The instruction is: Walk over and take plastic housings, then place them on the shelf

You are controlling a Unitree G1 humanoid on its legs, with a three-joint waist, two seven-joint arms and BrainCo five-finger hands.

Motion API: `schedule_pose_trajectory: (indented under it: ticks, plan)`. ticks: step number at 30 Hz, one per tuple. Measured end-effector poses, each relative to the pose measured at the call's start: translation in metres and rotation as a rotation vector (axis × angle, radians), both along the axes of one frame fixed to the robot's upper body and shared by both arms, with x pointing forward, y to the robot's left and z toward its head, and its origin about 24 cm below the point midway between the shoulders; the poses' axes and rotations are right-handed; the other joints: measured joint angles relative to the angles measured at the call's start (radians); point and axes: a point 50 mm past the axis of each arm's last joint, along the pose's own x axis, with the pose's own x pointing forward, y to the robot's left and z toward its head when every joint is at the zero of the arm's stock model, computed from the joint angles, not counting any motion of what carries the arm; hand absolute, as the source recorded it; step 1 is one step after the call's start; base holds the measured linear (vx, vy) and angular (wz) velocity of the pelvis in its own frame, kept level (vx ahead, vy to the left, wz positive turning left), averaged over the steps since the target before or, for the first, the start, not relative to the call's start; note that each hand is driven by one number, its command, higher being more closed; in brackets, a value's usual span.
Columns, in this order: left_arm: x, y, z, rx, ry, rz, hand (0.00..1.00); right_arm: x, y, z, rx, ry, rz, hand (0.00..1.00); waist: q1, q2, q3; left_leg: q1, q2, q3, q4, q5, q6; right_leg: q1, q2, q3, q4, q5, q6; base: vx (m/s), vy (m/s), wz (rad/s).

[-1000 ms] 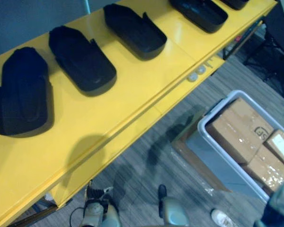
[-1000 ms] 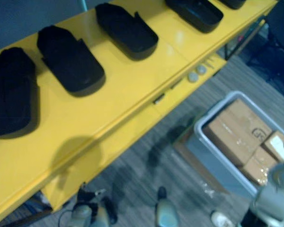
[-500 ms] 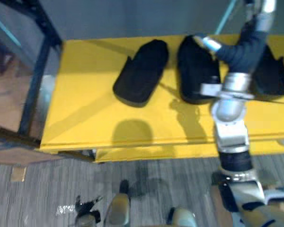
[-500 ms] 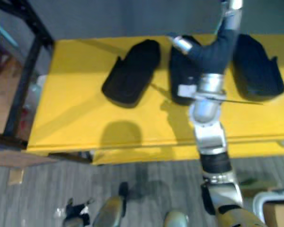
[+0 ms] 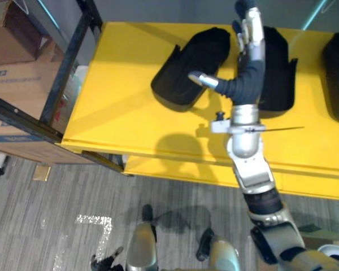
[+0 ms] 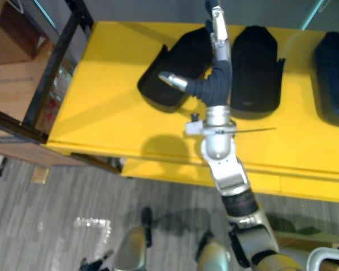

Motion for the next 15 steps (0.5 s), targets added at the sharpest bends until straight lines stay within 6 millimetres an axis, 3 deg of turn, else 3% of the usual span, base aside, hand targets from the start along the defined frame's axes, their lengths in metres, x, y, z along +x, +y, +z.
schedule_pose_trajectory:
  ticks: [6, 11, 15]
  plan:
    - [0.047, 0.004, 0.02, 0.051, -0.125, -0.113, 0.0, -0.01, 0.002, -0.006, 0.009, -0.005, 0.007, 0.0, -0.022, -0.02, 0.035, -0.017, 0.038, 0.081, 0.097, -0.064, 0.023, -0.021, 0.039, 0.107, -0.079, 0.075, 0.016, -0.08, 0.101, -0.52]
    - [0.059, -0.003, 0.023, 0.059, -0.142, -0.211, 0.0, -0.017, 0.009, -0.016, -0.072, 0.004, 0.033, 0.0, -0.042, -0.027, 0.038, -0.032, 0.063, 0.145, 0.128, -0.085, 0.031, -0.048, 0.066, 0.177, -0.135, 0.134, 0.023, -0.02, 0.05, -0.45]
    - [0.068, -0.013, 0.025, 0.054, -0.151, -0.312, 0.0, -0.018, 0.019, -0.019, -0.263, -0.019, 0.097, 0.0, -0.061, -0.037, 0.043, -0.038, 0.075, 0.167, 0.14, -0.089, 0.032, -0.074, 0.077, 0.207, -0.134, 0.146, 0.019, 0.0, 0.0, -0.24]
